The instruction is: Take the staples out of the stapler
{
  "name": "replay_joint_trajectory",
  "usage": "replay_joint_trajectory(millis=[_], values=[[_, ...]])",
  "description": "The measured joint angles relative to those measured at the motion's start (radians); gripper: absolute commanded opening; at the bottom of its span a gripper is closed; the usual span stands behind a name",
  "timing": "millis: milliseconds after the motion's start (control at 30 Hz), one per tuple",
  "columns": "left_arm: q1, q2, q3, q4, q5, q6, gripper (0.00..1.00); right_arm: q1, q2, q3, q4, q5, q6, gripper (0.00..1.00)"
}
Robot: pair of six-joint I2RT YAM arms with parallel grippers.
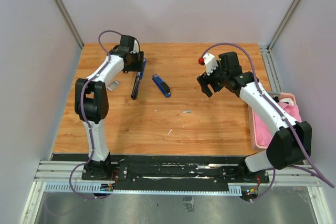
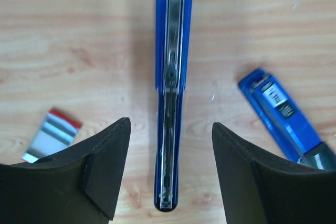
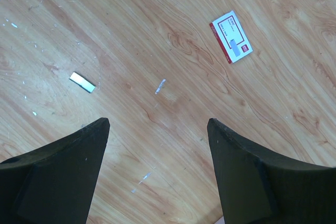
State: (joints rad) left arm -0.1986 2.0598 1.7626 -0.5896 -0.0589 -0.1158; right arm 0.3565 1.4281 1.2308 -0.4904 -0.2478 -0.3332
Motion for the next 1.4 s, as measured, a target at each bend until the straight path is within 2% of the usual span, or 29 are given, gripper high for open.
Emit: replay_joint_trajectory(millis=[133, 267, 600, 1067, 1400], values=[[0.000, -0.034, -0.152, 0.042, 0.001, 0.002, 0.64, 0.000, -0.003, 0.000, 0.000, -0.014, 0.000, 0.77], [0.000, -0.022, -0.232, 0.042, 0.006, 0.002, 0.62, 0.000, -0.003, 0.000, 0.000, -0.016, 0.000, 0.77], [-0.016, -0.013, -0.240, 0.081, 0.007, -0.005, 0.39, 0.000, -0.003, 0.000, 0.000, -0.018, 0.000, 0.77], [-0.028, 0.104, -0.103, 0.056, -0.028, -0.024, 0.09, 0.000, -0.003, 0.000, 0.000, -0.019, 0.000, 0.77], [-0.028, 0.265, 0.156, 0.002, -0.062, -0.032, 0.09, 0.000, -0.003, 0.000, 0.000, -0.020, 0.000, 0.78]])
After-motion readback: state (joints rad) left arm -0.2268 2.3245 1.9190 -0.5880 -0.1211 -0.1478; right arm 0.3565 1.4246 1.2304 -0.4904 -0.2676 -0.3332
